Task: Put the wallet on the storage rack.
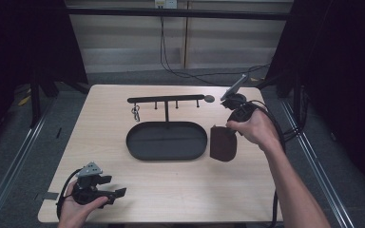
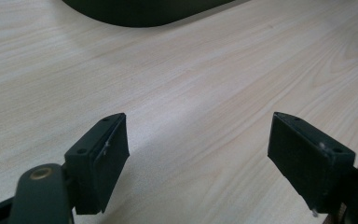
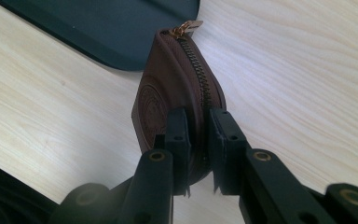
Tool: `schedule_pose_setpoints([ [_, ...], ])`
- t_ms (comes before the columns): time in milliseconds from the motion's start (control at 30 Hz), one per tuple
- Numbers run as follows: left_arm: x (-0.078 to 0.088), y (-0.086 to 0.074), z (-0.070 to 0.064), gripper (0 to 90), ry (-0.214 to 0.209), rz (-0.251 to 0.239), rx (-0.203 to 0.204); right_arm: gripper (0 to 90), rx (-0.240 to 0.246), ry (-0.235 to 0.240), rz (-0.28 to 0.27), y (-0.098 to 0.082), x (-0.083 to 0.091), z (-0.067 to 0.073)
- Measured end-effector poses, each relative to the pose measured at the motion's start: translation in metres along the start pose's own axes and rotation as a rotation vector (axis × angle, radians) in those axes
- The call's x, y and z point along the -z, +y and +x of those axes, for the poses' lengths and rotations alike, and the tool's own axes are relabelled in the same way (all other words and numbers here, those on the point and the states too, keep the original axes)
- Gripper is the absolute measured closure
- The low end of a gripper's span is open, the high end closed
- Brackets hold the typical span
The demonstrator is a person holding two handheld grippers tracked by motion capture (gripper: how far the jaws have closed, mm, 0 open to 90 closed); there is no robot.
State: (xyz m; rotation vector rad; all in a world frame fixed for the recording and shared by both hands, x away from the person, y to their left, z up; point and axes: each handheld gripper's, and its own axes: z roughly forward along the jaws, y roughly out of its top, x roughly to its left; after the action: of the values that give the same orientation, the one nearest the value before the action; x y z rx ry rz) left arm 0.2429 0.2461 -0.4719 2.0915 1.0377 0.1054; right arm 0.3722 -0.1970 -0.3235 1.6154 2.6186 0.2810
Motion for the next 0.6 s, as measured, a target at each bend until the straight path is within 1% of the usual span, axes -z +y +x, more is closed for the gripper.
schedule_pose_setpoints([
  [167, 0.0, 0.0, 0.0, 20.3, -0.003, 0.0, 0.002, 78.7, 0.001, -0.003, -0.009, 0.007, 0.001, 0.0],
  [200, 0.0, 0.0, 0.0, 20.1, -0.003, 0.0, 0.001, 78.8, 0.004, 0.005, 0.001, 0.01, 0.0, 0.001],
  [300, -0.001, 0.0, 0.0, 19.8, -0.009, 0.007, -0.004, 78.8, 0.001, -0.001, -0.004, 0.014, 0.0, 0.002],
  [400, -0.001, 0.0, 0.0, 19.8, -0.008, 0.005, -0.005, 78.8, 0.008, 0.01, -0.015, 0.021, -0.002, 0.004],
  [433, -0.001, 0.0, 0.0, 19.8, -0.009, 0.003, -0.002, 78.8, 0.005, 0.01, -0.007, 0.023, -0.003, 0.005],
  [500, 0.0, 0.0, 0.0, 19.8, -0.012, 0.004, -0.003, 78.8, 0.005, 0.009, -0.01, 0.025, -0.004, 0.006],
  [533, -0.001, 0.0, 0.0, 19.8, -0.013, 0.005, -0.003, 78.8, 0.003, 0.009, -0.024, 0.027, -0.005, 0.006],
  [567, -0.001, 0.0, 0.0, 19.8, -0.013, 0.005, -0.003, 78.8, 0.003, 0.009, -0.024, 0.027, -0.005, 0.006],
  [600, -0.001, 0.0, 0.0, 19.8, -0.014, 0.009, -0.005, 78.8, 0.005, 0.024, -0.038, 0.029, -0.006, 0.006],
])
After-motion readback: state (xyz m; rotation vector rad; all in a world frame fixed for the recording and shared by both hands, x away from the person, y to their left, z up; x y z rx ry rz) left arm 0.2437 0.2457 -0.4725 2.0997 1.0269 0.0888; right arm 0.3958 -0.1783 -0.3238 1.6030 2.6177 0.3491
